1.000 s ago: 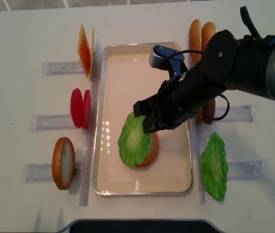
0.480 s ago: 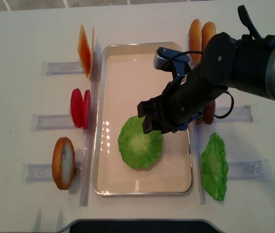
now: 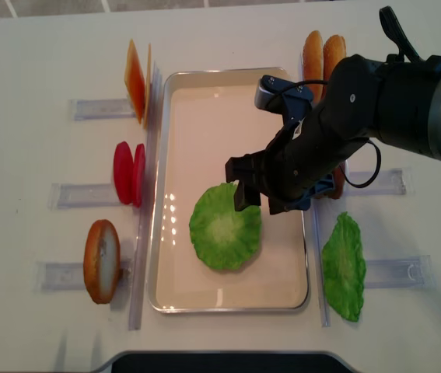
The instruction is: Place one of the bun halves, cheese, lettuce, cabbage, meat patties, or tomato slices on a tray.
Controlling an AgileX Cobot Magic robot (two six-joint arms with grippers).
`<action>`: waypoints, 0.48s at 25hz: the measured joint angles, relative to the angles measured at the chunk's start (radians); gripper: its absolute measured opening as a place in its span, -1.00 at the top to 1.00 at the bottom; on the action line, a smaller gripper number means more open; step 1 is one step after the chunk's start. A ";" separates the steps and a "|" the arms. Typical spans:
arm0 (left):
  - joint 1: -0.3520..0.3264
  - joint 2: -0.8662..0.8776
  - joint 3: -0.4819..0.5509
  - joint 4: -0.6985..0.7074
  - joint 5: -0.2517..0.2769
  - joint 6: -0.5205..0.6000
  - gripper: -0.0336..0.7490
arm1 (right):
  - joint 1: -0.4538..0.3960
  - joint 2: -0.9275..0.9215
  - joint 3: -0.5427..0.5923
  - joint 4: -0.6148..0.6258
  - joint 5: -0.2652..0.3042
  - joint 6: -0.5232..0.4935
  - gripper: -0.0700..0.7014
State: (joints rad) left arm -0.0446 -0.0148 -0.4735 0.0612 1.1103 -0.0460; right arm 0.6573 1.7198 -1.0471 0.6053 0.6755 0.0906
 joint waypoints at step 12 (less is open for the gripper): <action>0.000 0.000 0.000 0.000 0.000 0.000 -0.24 | 0.000 -0.137 -0.042 -0.183 0.069 0.150 -0.41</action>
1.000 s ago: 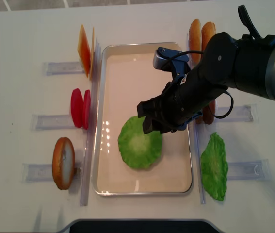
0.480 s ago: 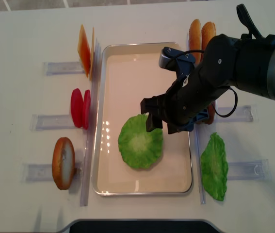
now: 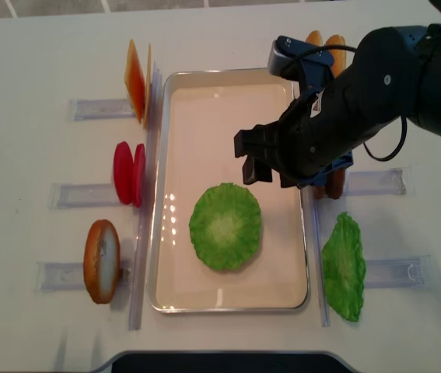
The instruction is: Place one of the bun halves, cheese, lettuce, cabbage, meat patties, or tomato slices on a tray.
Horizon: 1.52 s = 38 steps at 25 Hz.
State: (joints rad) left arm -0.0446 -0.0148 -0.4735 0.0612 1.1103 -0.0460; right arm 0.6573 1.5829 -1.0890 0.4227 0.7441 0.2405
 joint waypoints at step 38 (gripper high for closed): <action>0.000 0.000 0.000 0.000 0.000 0.000 -0.24 | -0.636 -0.108 -0.277 -0.352 0.475 -0.241 -0.41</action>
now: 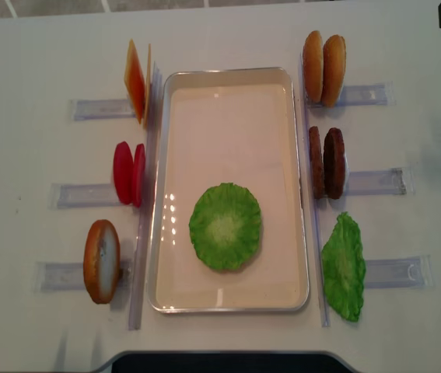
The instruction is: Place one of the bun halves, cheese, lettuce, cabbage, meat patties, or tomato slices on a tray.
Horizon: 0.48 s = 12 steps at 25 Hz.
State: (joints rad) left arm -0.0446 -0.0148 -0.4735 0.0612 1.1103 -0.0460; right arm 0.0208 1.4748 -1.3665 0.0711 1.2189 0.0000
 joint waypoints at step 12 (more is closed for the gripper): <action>0.000 0.000 0.000 -0.001 0.000 0.000 -0.24 | -0.011 -0.174 0.218 -0.006 0.001 -0.017 -0.41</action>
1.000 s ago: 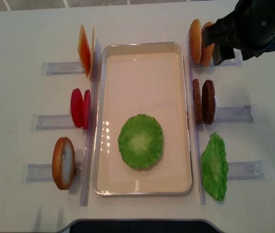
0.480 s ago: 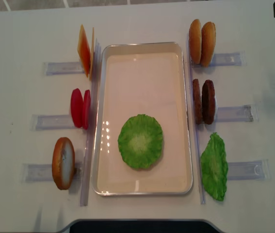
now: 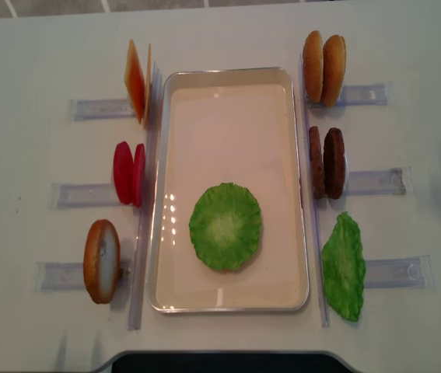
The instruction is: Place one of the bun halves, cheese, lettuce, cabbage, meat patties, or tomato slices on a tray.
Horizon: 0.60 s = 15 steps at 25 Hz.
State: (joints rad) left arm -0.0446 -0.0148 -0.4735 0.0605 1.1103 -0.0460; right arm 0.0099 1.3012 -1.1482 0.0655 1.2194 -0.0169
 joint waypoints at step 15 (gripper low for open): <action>0.000 0.000 0.000 0.000 0.000 0.000 -0.24 | 0.000 -0.733 0.414 -0.002 0.002 0.000 -0.41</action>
State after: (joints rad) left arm -0.0446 -0.0148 -0.4735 0.0605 1.1103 -0.0460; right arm 0.0099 0.5681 -0.7345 0.0631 1.2215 -0.0169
